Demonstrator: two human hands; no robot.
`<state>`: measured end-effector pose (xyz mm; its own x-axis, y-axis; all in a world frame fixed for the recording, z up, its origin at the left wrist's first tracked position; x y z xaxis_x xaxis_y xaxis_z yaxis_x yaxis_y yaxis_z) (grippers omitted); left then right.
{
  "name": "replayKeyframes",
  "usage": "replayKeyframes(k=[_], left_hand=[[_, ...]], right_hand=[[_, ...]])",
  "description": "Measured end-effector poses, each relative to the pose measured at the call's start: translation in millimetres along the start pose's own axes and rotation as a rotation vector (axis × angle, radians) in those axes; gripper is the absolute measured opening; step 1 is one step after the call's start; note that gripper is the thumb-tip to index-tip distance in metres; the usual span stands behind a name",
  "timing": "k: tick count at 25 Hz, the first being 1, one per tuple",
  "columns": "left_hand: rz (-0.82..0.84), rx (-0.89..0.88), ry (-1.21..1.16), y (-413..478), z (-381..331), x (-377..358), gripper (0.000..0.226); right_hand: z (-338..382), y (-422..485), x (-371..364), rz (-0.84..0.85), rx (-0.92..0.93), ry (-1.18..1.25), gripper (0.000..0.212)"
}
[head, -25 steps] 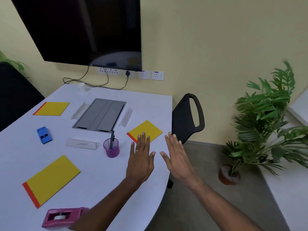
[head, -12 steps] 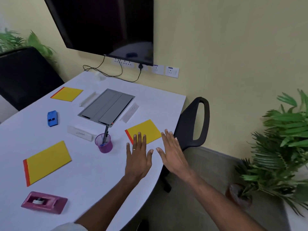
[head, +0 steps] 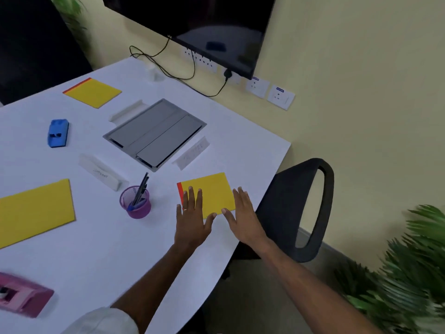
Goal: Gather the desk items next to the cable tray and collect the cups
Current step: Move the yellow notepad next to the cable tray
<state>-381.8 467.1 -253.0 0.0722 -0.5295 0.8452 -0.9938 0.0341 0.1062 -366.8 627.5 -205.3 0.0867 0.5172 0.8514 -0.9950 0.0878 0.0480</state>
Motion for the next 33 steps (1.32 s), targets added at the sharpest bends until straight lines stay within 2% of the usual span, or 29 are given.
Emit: replayKeyframes(k=[3,5,8,11,13,16,18,21,25,28,33], left_hand=[[0.057,0.116,-0.086,31,26,-24,0.087],[0.109,0.259,-0.157,43,47,-39,0.088],[0.131,0.429,-0.315,52,69,-59,0.088],[0.068,0.552,-0.416,53,78,-68,0.078],[0.040,0.651,-0.426,50,83,-74,0.076],[-0.015,0.853,-0.621,48,87,-79,0.067],[-0.038,0.943,-0.730,43,85,-86,0.073],[-0.035,0.992,-0.934,41,74,-97,0.055],[-0.012,1.057,-1.145,66,50,-106,0.056],[0.026,1.015,-1.208,102,33,-107,0.053],[0.041,0.873,-1.129,162,12,-105,0.048]], right_hand=[[-20,40,-21,0.128,-0.150,0.070,0.074],[-38,65,-33,0.184,-0.270,0.104,0.074],[-55,95,-56,0.265,-0.319,0.109,0.076],[-79,124,-73,0.295,-0.369,0.058,0.079],[-91,136,-88,0.373,-0.410,0.020,0.082],[-108,146,-104,0.456,-0.417,-0.119,0.080],[-121,159,-106,0.477,-0.435,-0.120,0.076],[-134,184,-103,0.531,-0.476,-0.005,0.064],[-147,227,-83,0.554,-0.419,0.089,0.044],[-155,258,-62,0.577,-0.448,0.276,0.031],[-178,294,-26,0.558,-0.553,0.476,0.038]])
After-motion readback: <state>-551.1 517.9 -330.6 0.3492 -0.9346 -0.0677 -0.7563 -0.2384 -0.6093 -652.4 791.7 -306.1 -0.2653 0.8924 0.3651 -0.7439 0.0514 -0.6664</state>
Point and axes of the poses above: each hand's wrist, its own y-axis towards the middle knuckle, its own x-axis out of the back of the hand, z = x × y, the point moved 7 cm from there along y, towards the middle knuckle, and after that the axes turned 14 degrees about -z, right-handed, at the moved point
